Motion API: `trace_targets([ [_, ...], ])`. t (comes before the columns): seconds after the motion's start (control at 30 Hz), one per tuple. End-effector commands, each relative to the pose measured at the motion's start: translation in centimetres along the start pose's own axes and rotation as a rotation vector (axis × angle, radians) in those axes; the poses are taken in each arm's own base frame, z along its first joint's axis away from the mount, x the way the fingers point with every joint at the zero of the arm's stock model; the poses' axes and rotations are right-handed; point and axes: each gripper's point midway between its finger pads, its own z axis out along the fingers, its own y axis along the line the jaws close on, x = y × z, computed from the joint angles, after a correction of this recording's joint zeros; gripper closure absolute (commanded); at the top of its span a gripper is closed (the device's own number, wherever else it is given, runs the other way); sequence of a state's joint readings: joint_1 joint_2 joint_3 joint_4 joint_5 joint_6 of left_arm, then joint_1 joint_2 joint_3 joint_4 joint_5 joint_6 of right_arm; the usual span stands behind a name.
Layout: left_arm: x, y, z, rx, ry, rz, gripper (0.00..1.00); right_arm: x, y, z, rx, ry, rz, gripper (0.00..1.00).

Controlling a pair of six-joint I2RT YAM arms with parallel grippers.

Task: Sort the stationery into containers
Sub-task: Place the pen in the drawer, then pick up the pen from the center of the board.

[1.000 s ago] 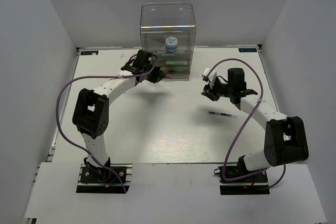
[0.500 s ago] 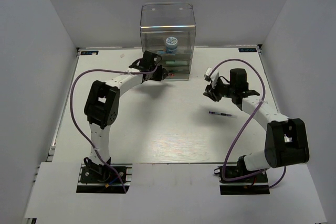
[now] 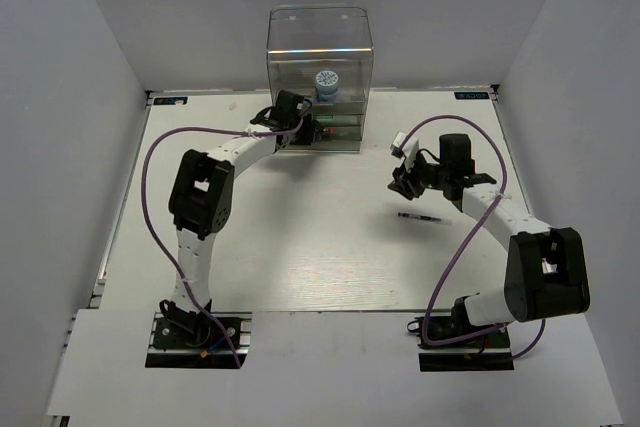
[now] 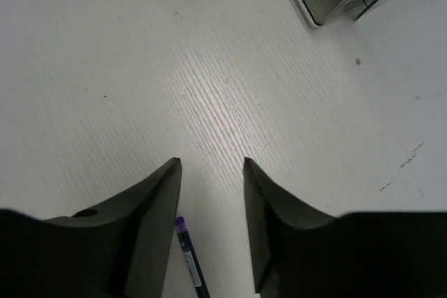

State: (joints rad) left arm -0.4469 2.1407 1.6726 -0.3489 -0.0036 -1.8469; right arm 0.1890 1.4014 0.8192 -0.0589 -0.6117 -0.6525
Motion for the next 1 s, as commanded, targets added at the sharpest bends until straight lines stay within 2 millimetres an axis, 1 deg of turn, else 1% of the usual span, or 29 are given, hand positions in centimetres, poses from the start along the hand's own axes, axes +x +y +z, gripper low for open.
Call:
trace_targets([
  [0.0,-0.2,-1.3,0.2,0.022,-0.007,-0.035,0.93,-0.5,0.2,-0.5,-0.007,-0.017,0.004,0.51],
  [0.03,-0.2,-1.4,0.5,0.024,-0.007,-0.035,0.89,-0.4,0.3,-0.5,-0.013,-0.011,0.009,0.46],
  [0.07,0.0,-2.1,0.4,0.044,-0.001,-0.036,0.77,-0.4,0.3,-0.5,-0.014,-0.010,-0.005,0.42],
  [0.1,-0.1,-1.8,0.7,0.036,-0.003,-0.035,0.70,-0.1,0.5,-0.6,-0.021,0.002,-0.004,0.33],
  [0.13,0.0,-2.0,0.7,0.047,0.000,-0.036,0.64,0.0,0.6,-0.6,-0.029,0.006,-0.001,0.31],
  [0.2,0.3,-2.4,0.6,0.062,0.015,-0.016,0.51,0.1,0.8,-0.7,-0.043,0.015,-0.029,0.30],
  [0.23,0.3,-2.6,0.6,0.072,0.018,-0.006,0.48,0.3,0.7,-0.8,-0.045,0.019,-0.037,0.30],
  [0.27,0.8,-3.3,0.1,0.095,0.038,0.005,0.45,0.0,0.6,-0.8,-0.048,0.018,-0.046,0.30],
  [0.3,1.1,-3.4,0.0,0.100,0.056,0.017,0.41,0.2,1.2,-0.8,-0.069,0.027,-0.048,0.30],
  [0.33,1.3,-3.3,0.0,0.098,0.064,0.027,0.39,0.4,0.9,-0.8,-0.068,0.038,-0.043,0.30],
  [0.37,1.7,-3.8,-0.6,0.115,0.084,0.043,0.38,0.4,1.1,-0.9,-0.077,0.048,-0.043,0.30],
  [0.4,1.7,-3.6,-0.4,0.120,0.084,0.056,0.38,0.5,0.8,-1.0,-0.068,0.063,-0.059,0.30],
  [0.43,2.2,-4.5,-1.7,0.146,0.100,0.080,0.36,1.2,0.9,-1.0,-0.075,0.092,-0.043,0.30],
  [0.47,2.2,-3.9,-1.8,0.139,0.109,0.096,0.36,1.5,1.0,-1.2,-0.079,0.110,-0.035,0.31],
  [0.5,2.5,-4.3,-2.5,0.164,0.122,0.118,0.36,2.3,0.8,-1.3,-0.069,0.148,-0.045,0.31],
  [0.53,2.9,-5.1,-4.1,0.194,0.136,0.139,0.36,2.9,1.0,-1.5,-0.072,0.173,-0.039,0.32],
  [0.57,2.8,-3.9,-4.3,0.184,0.141,0.179,0.36,3.5,0.8,-1.7,-0.061,0.201,-0.043,0.32],
  [0.6,3.3,-4.2,-5.1,0.213,0.170,0.206,0.36,4.2,0.9,-1.9,-0.064,0.224,-0.069,0.32],
  [0.63,3.5,-4.0,-5.9,0.226,0.182,0.231,0.36,4.9,1.3,-2.1,-0.078,0.252,-0.057,0.34],
  [0.67,4.3,-3.6,-7.5,0.273,0.209,0.303,0.36,5.6,1.5,-2.2,-0.080,0.278,-0.071,0.34],
  [0.73,4.6,-3.4,-9.3,0.344,0.226,0.397,0.37,6.5,1.5,-2.5,-0.071,0.317,-0.074,0.34],
  [0.77,4.7,-1.5,-10.6,0.368,0.248,0.501,0.37,7.2,1.6,-2.6,-0.070,0.336,-0.068,0.34],
  [0.8,4.7,0.2,-10.1,0.377,0.272,0.554,0.37,7.4,1.6,-2.6,-0.069,0.349,-0.071,0.34],
  [0.83,4.3,0.9,-11.8,0.487,0.288,0.605,0.37,7.9,1.1,-2.9,-0.053,0.378,-0.080,0.34],
  [0.87,4.0,1.5,-12.7,0.529,0.300,0.635,0.36,8.3,1.3,-2.8,-0.063,0.394,-0.078,0.34],
  [0.9,4.4,2.8,-13.5,0.558,0.339,0.679,0.33,8.8,1.3,-2.8,-0.067,0.411,-0.068,0.34],
  [0.93,4.0,3.1,-14.4,0.607,0.337,0.714,0.31,8.7,0.8,-2.8,-0.060,0.426,-0.079,0.34],
  [0.97,3.5,4.9,-14.7,0.576,0.331,0.742,0.25,9.3,1.0,-3.1,-0.073,0.454,-0.077,0.34],
])
